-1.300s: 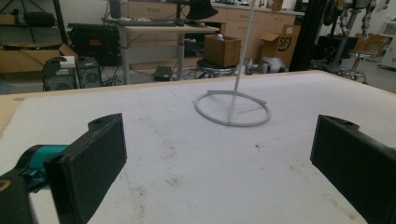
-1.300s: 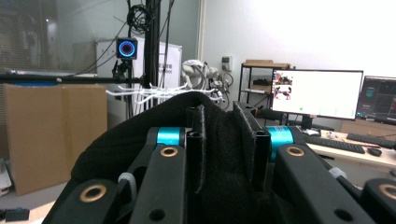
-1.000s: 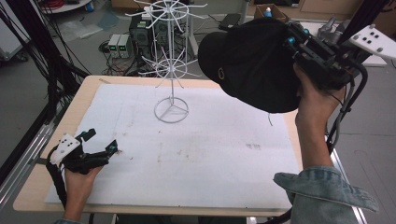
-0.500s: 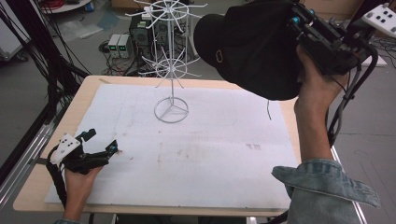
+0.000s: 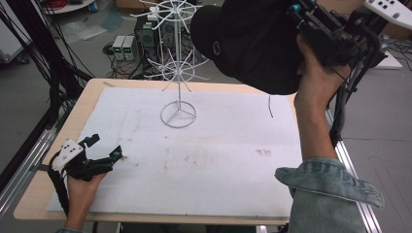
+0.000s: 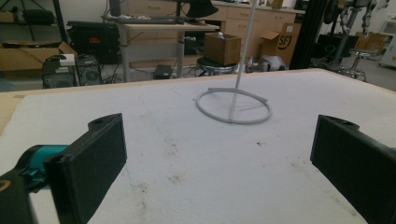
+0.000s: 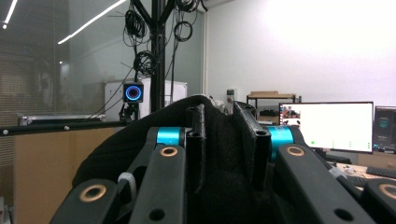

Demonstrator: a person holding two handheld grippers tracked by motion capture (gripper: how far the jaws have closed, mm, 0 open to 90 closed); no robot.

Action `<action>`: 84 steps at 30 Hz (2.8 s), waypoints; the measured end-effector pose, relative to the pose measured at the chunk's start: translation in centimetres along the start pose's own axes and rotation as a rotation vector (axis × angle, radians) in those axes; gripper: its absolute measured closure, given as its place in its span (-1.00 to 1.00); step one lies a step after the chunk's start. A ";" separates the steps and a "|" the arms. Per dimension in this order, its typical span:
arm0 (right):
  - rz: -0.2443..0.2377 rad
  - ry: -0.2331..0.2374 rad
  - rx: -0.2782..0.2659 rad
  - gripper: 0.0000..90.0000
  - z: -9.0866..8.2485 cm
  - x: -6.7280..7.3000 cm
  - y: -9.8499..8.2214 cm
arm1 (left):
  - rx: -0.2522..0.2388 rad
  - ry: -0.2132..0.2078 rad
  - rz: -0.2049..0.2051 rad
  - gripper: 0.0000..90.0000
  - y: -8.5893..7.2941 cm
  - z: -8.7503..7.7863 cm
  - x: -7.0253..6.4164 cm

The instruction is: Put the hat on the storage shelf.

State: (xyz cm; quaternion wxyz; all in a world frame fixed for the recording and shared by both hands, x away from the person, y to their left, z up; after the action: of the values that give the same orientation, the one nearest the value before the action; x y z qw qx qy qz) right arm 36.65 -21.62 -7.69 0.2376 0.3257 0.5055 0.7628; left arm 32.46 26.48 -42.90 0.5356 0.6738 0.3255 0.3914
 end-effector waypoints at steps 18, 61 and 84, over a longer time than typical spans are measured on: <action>0.021 -0.013 -0.014 0.67 3.9 1.1 -0.8 | 0.003 0.003 -0.004 -0.91 -0.2 -0.2 0.3; 0.134 0.004 0.068 0.65 6.3 -1.6 -9.7 | 0.006 -0.010 -0.001 -0.91 -0.3 0.0 0.1; 0.098 -0.005 0.256 0.65 7.4 -1.2 -13.2 | -0.005 -0.003 -0.004 -0.91 -0.2 -0.2 0.1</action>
State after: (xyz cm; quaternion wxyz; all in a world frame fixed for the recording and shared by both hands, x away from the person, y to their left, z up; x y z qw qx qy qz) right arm 43.37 -12.91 -18.18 0.1580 0.3796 0.5817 0.7018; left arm 32.37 26.72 -43.01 0.5385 0.6725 0.3251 0.3900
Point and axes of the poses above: each handheld gripper's, and its own axes: z roughly forward along the jaws, y roughly out of its top, x roughly to its left, the point moved 6 cm from there along z, roughly forward along the jaws, and after that the axes turned 15 degrees about z, right-handed, at the moved point
